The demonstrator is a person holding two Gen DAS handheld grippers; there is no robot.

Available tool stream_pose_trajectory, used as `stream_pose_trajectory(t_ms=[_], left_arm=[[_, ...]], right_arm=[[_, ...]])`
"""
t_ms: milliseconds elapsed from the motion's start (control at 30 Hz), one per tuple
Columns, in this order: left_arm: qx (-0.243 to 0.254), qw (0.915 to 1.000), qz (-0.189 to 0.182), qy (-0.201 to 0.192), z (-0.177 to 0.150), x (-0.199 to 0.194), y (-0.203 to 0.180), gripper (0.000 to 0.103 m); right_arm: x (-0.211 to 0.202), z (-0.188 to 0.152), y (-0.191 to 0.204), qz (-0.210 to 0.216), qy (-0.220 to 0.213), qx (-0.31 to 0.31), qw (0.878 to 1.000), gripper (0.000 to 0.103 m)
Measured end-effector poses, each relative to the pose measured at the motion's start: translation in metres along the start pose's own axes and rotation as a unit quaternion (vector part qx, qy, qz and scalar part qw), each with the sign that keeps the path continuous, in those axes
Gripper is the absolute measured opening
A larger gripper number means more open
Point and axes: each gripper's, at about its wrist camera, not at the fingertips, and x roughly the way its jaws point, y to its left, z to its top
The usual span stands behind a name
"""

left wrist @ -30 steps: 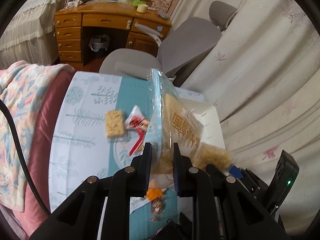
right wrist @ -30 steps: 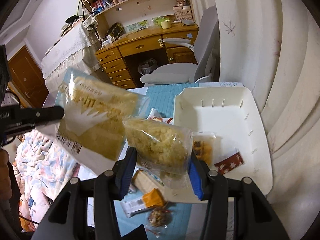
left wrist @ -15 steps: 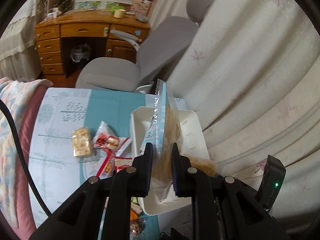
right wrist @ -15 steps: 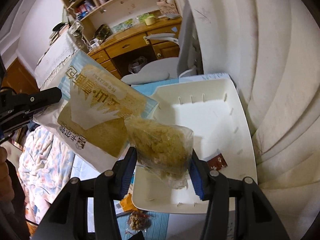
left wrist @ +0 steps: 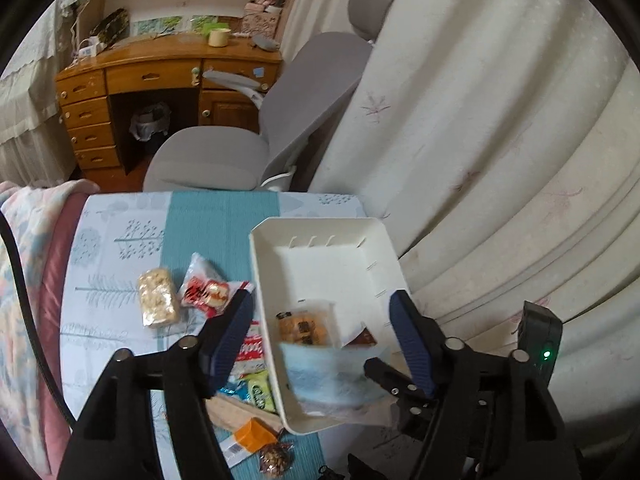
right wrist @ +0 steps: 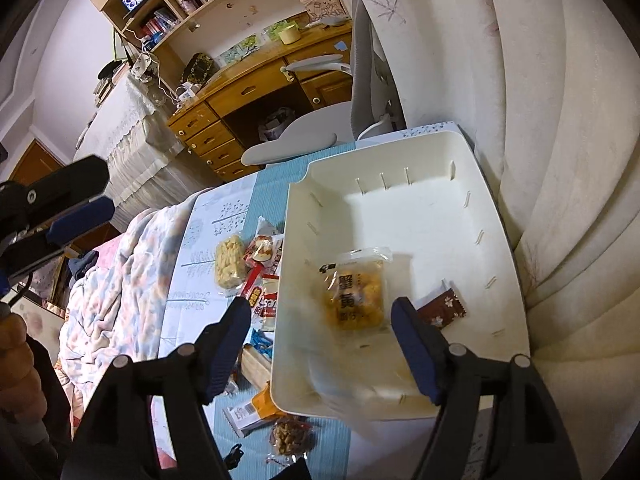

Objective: Organize snacks
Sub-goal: 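Lower both bags into the white tray and open both tools, then move both tools back toward the remaining snacks beside the tray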

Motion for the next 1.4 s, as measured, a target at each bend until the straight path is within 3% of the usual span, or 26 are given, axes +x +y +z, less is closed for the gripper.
stream_pose_trajectory(t_ms=[400,767,1400], left_arm=[[-0.027,0.9989,0.023,0.030,-0.033,-0.028,0.046,0.072],[-0.021,0.9970,0.025,0.070,-0.061,-0.055,0.098,0.073],[0.068,0.9880,-0.006,0.138,-0.068,-0.059,0.167,0.076]], right_arm=[[0.005,-0.022,0.020,0.007,0.016,0.040,0.999,0.079],[0.009,-0.057,0.046,-0.023,0.019,0.098,0.995,0.080],[0.027,-0.128,0.094,-0.109,0.009,0.220,0.969,0.080]])
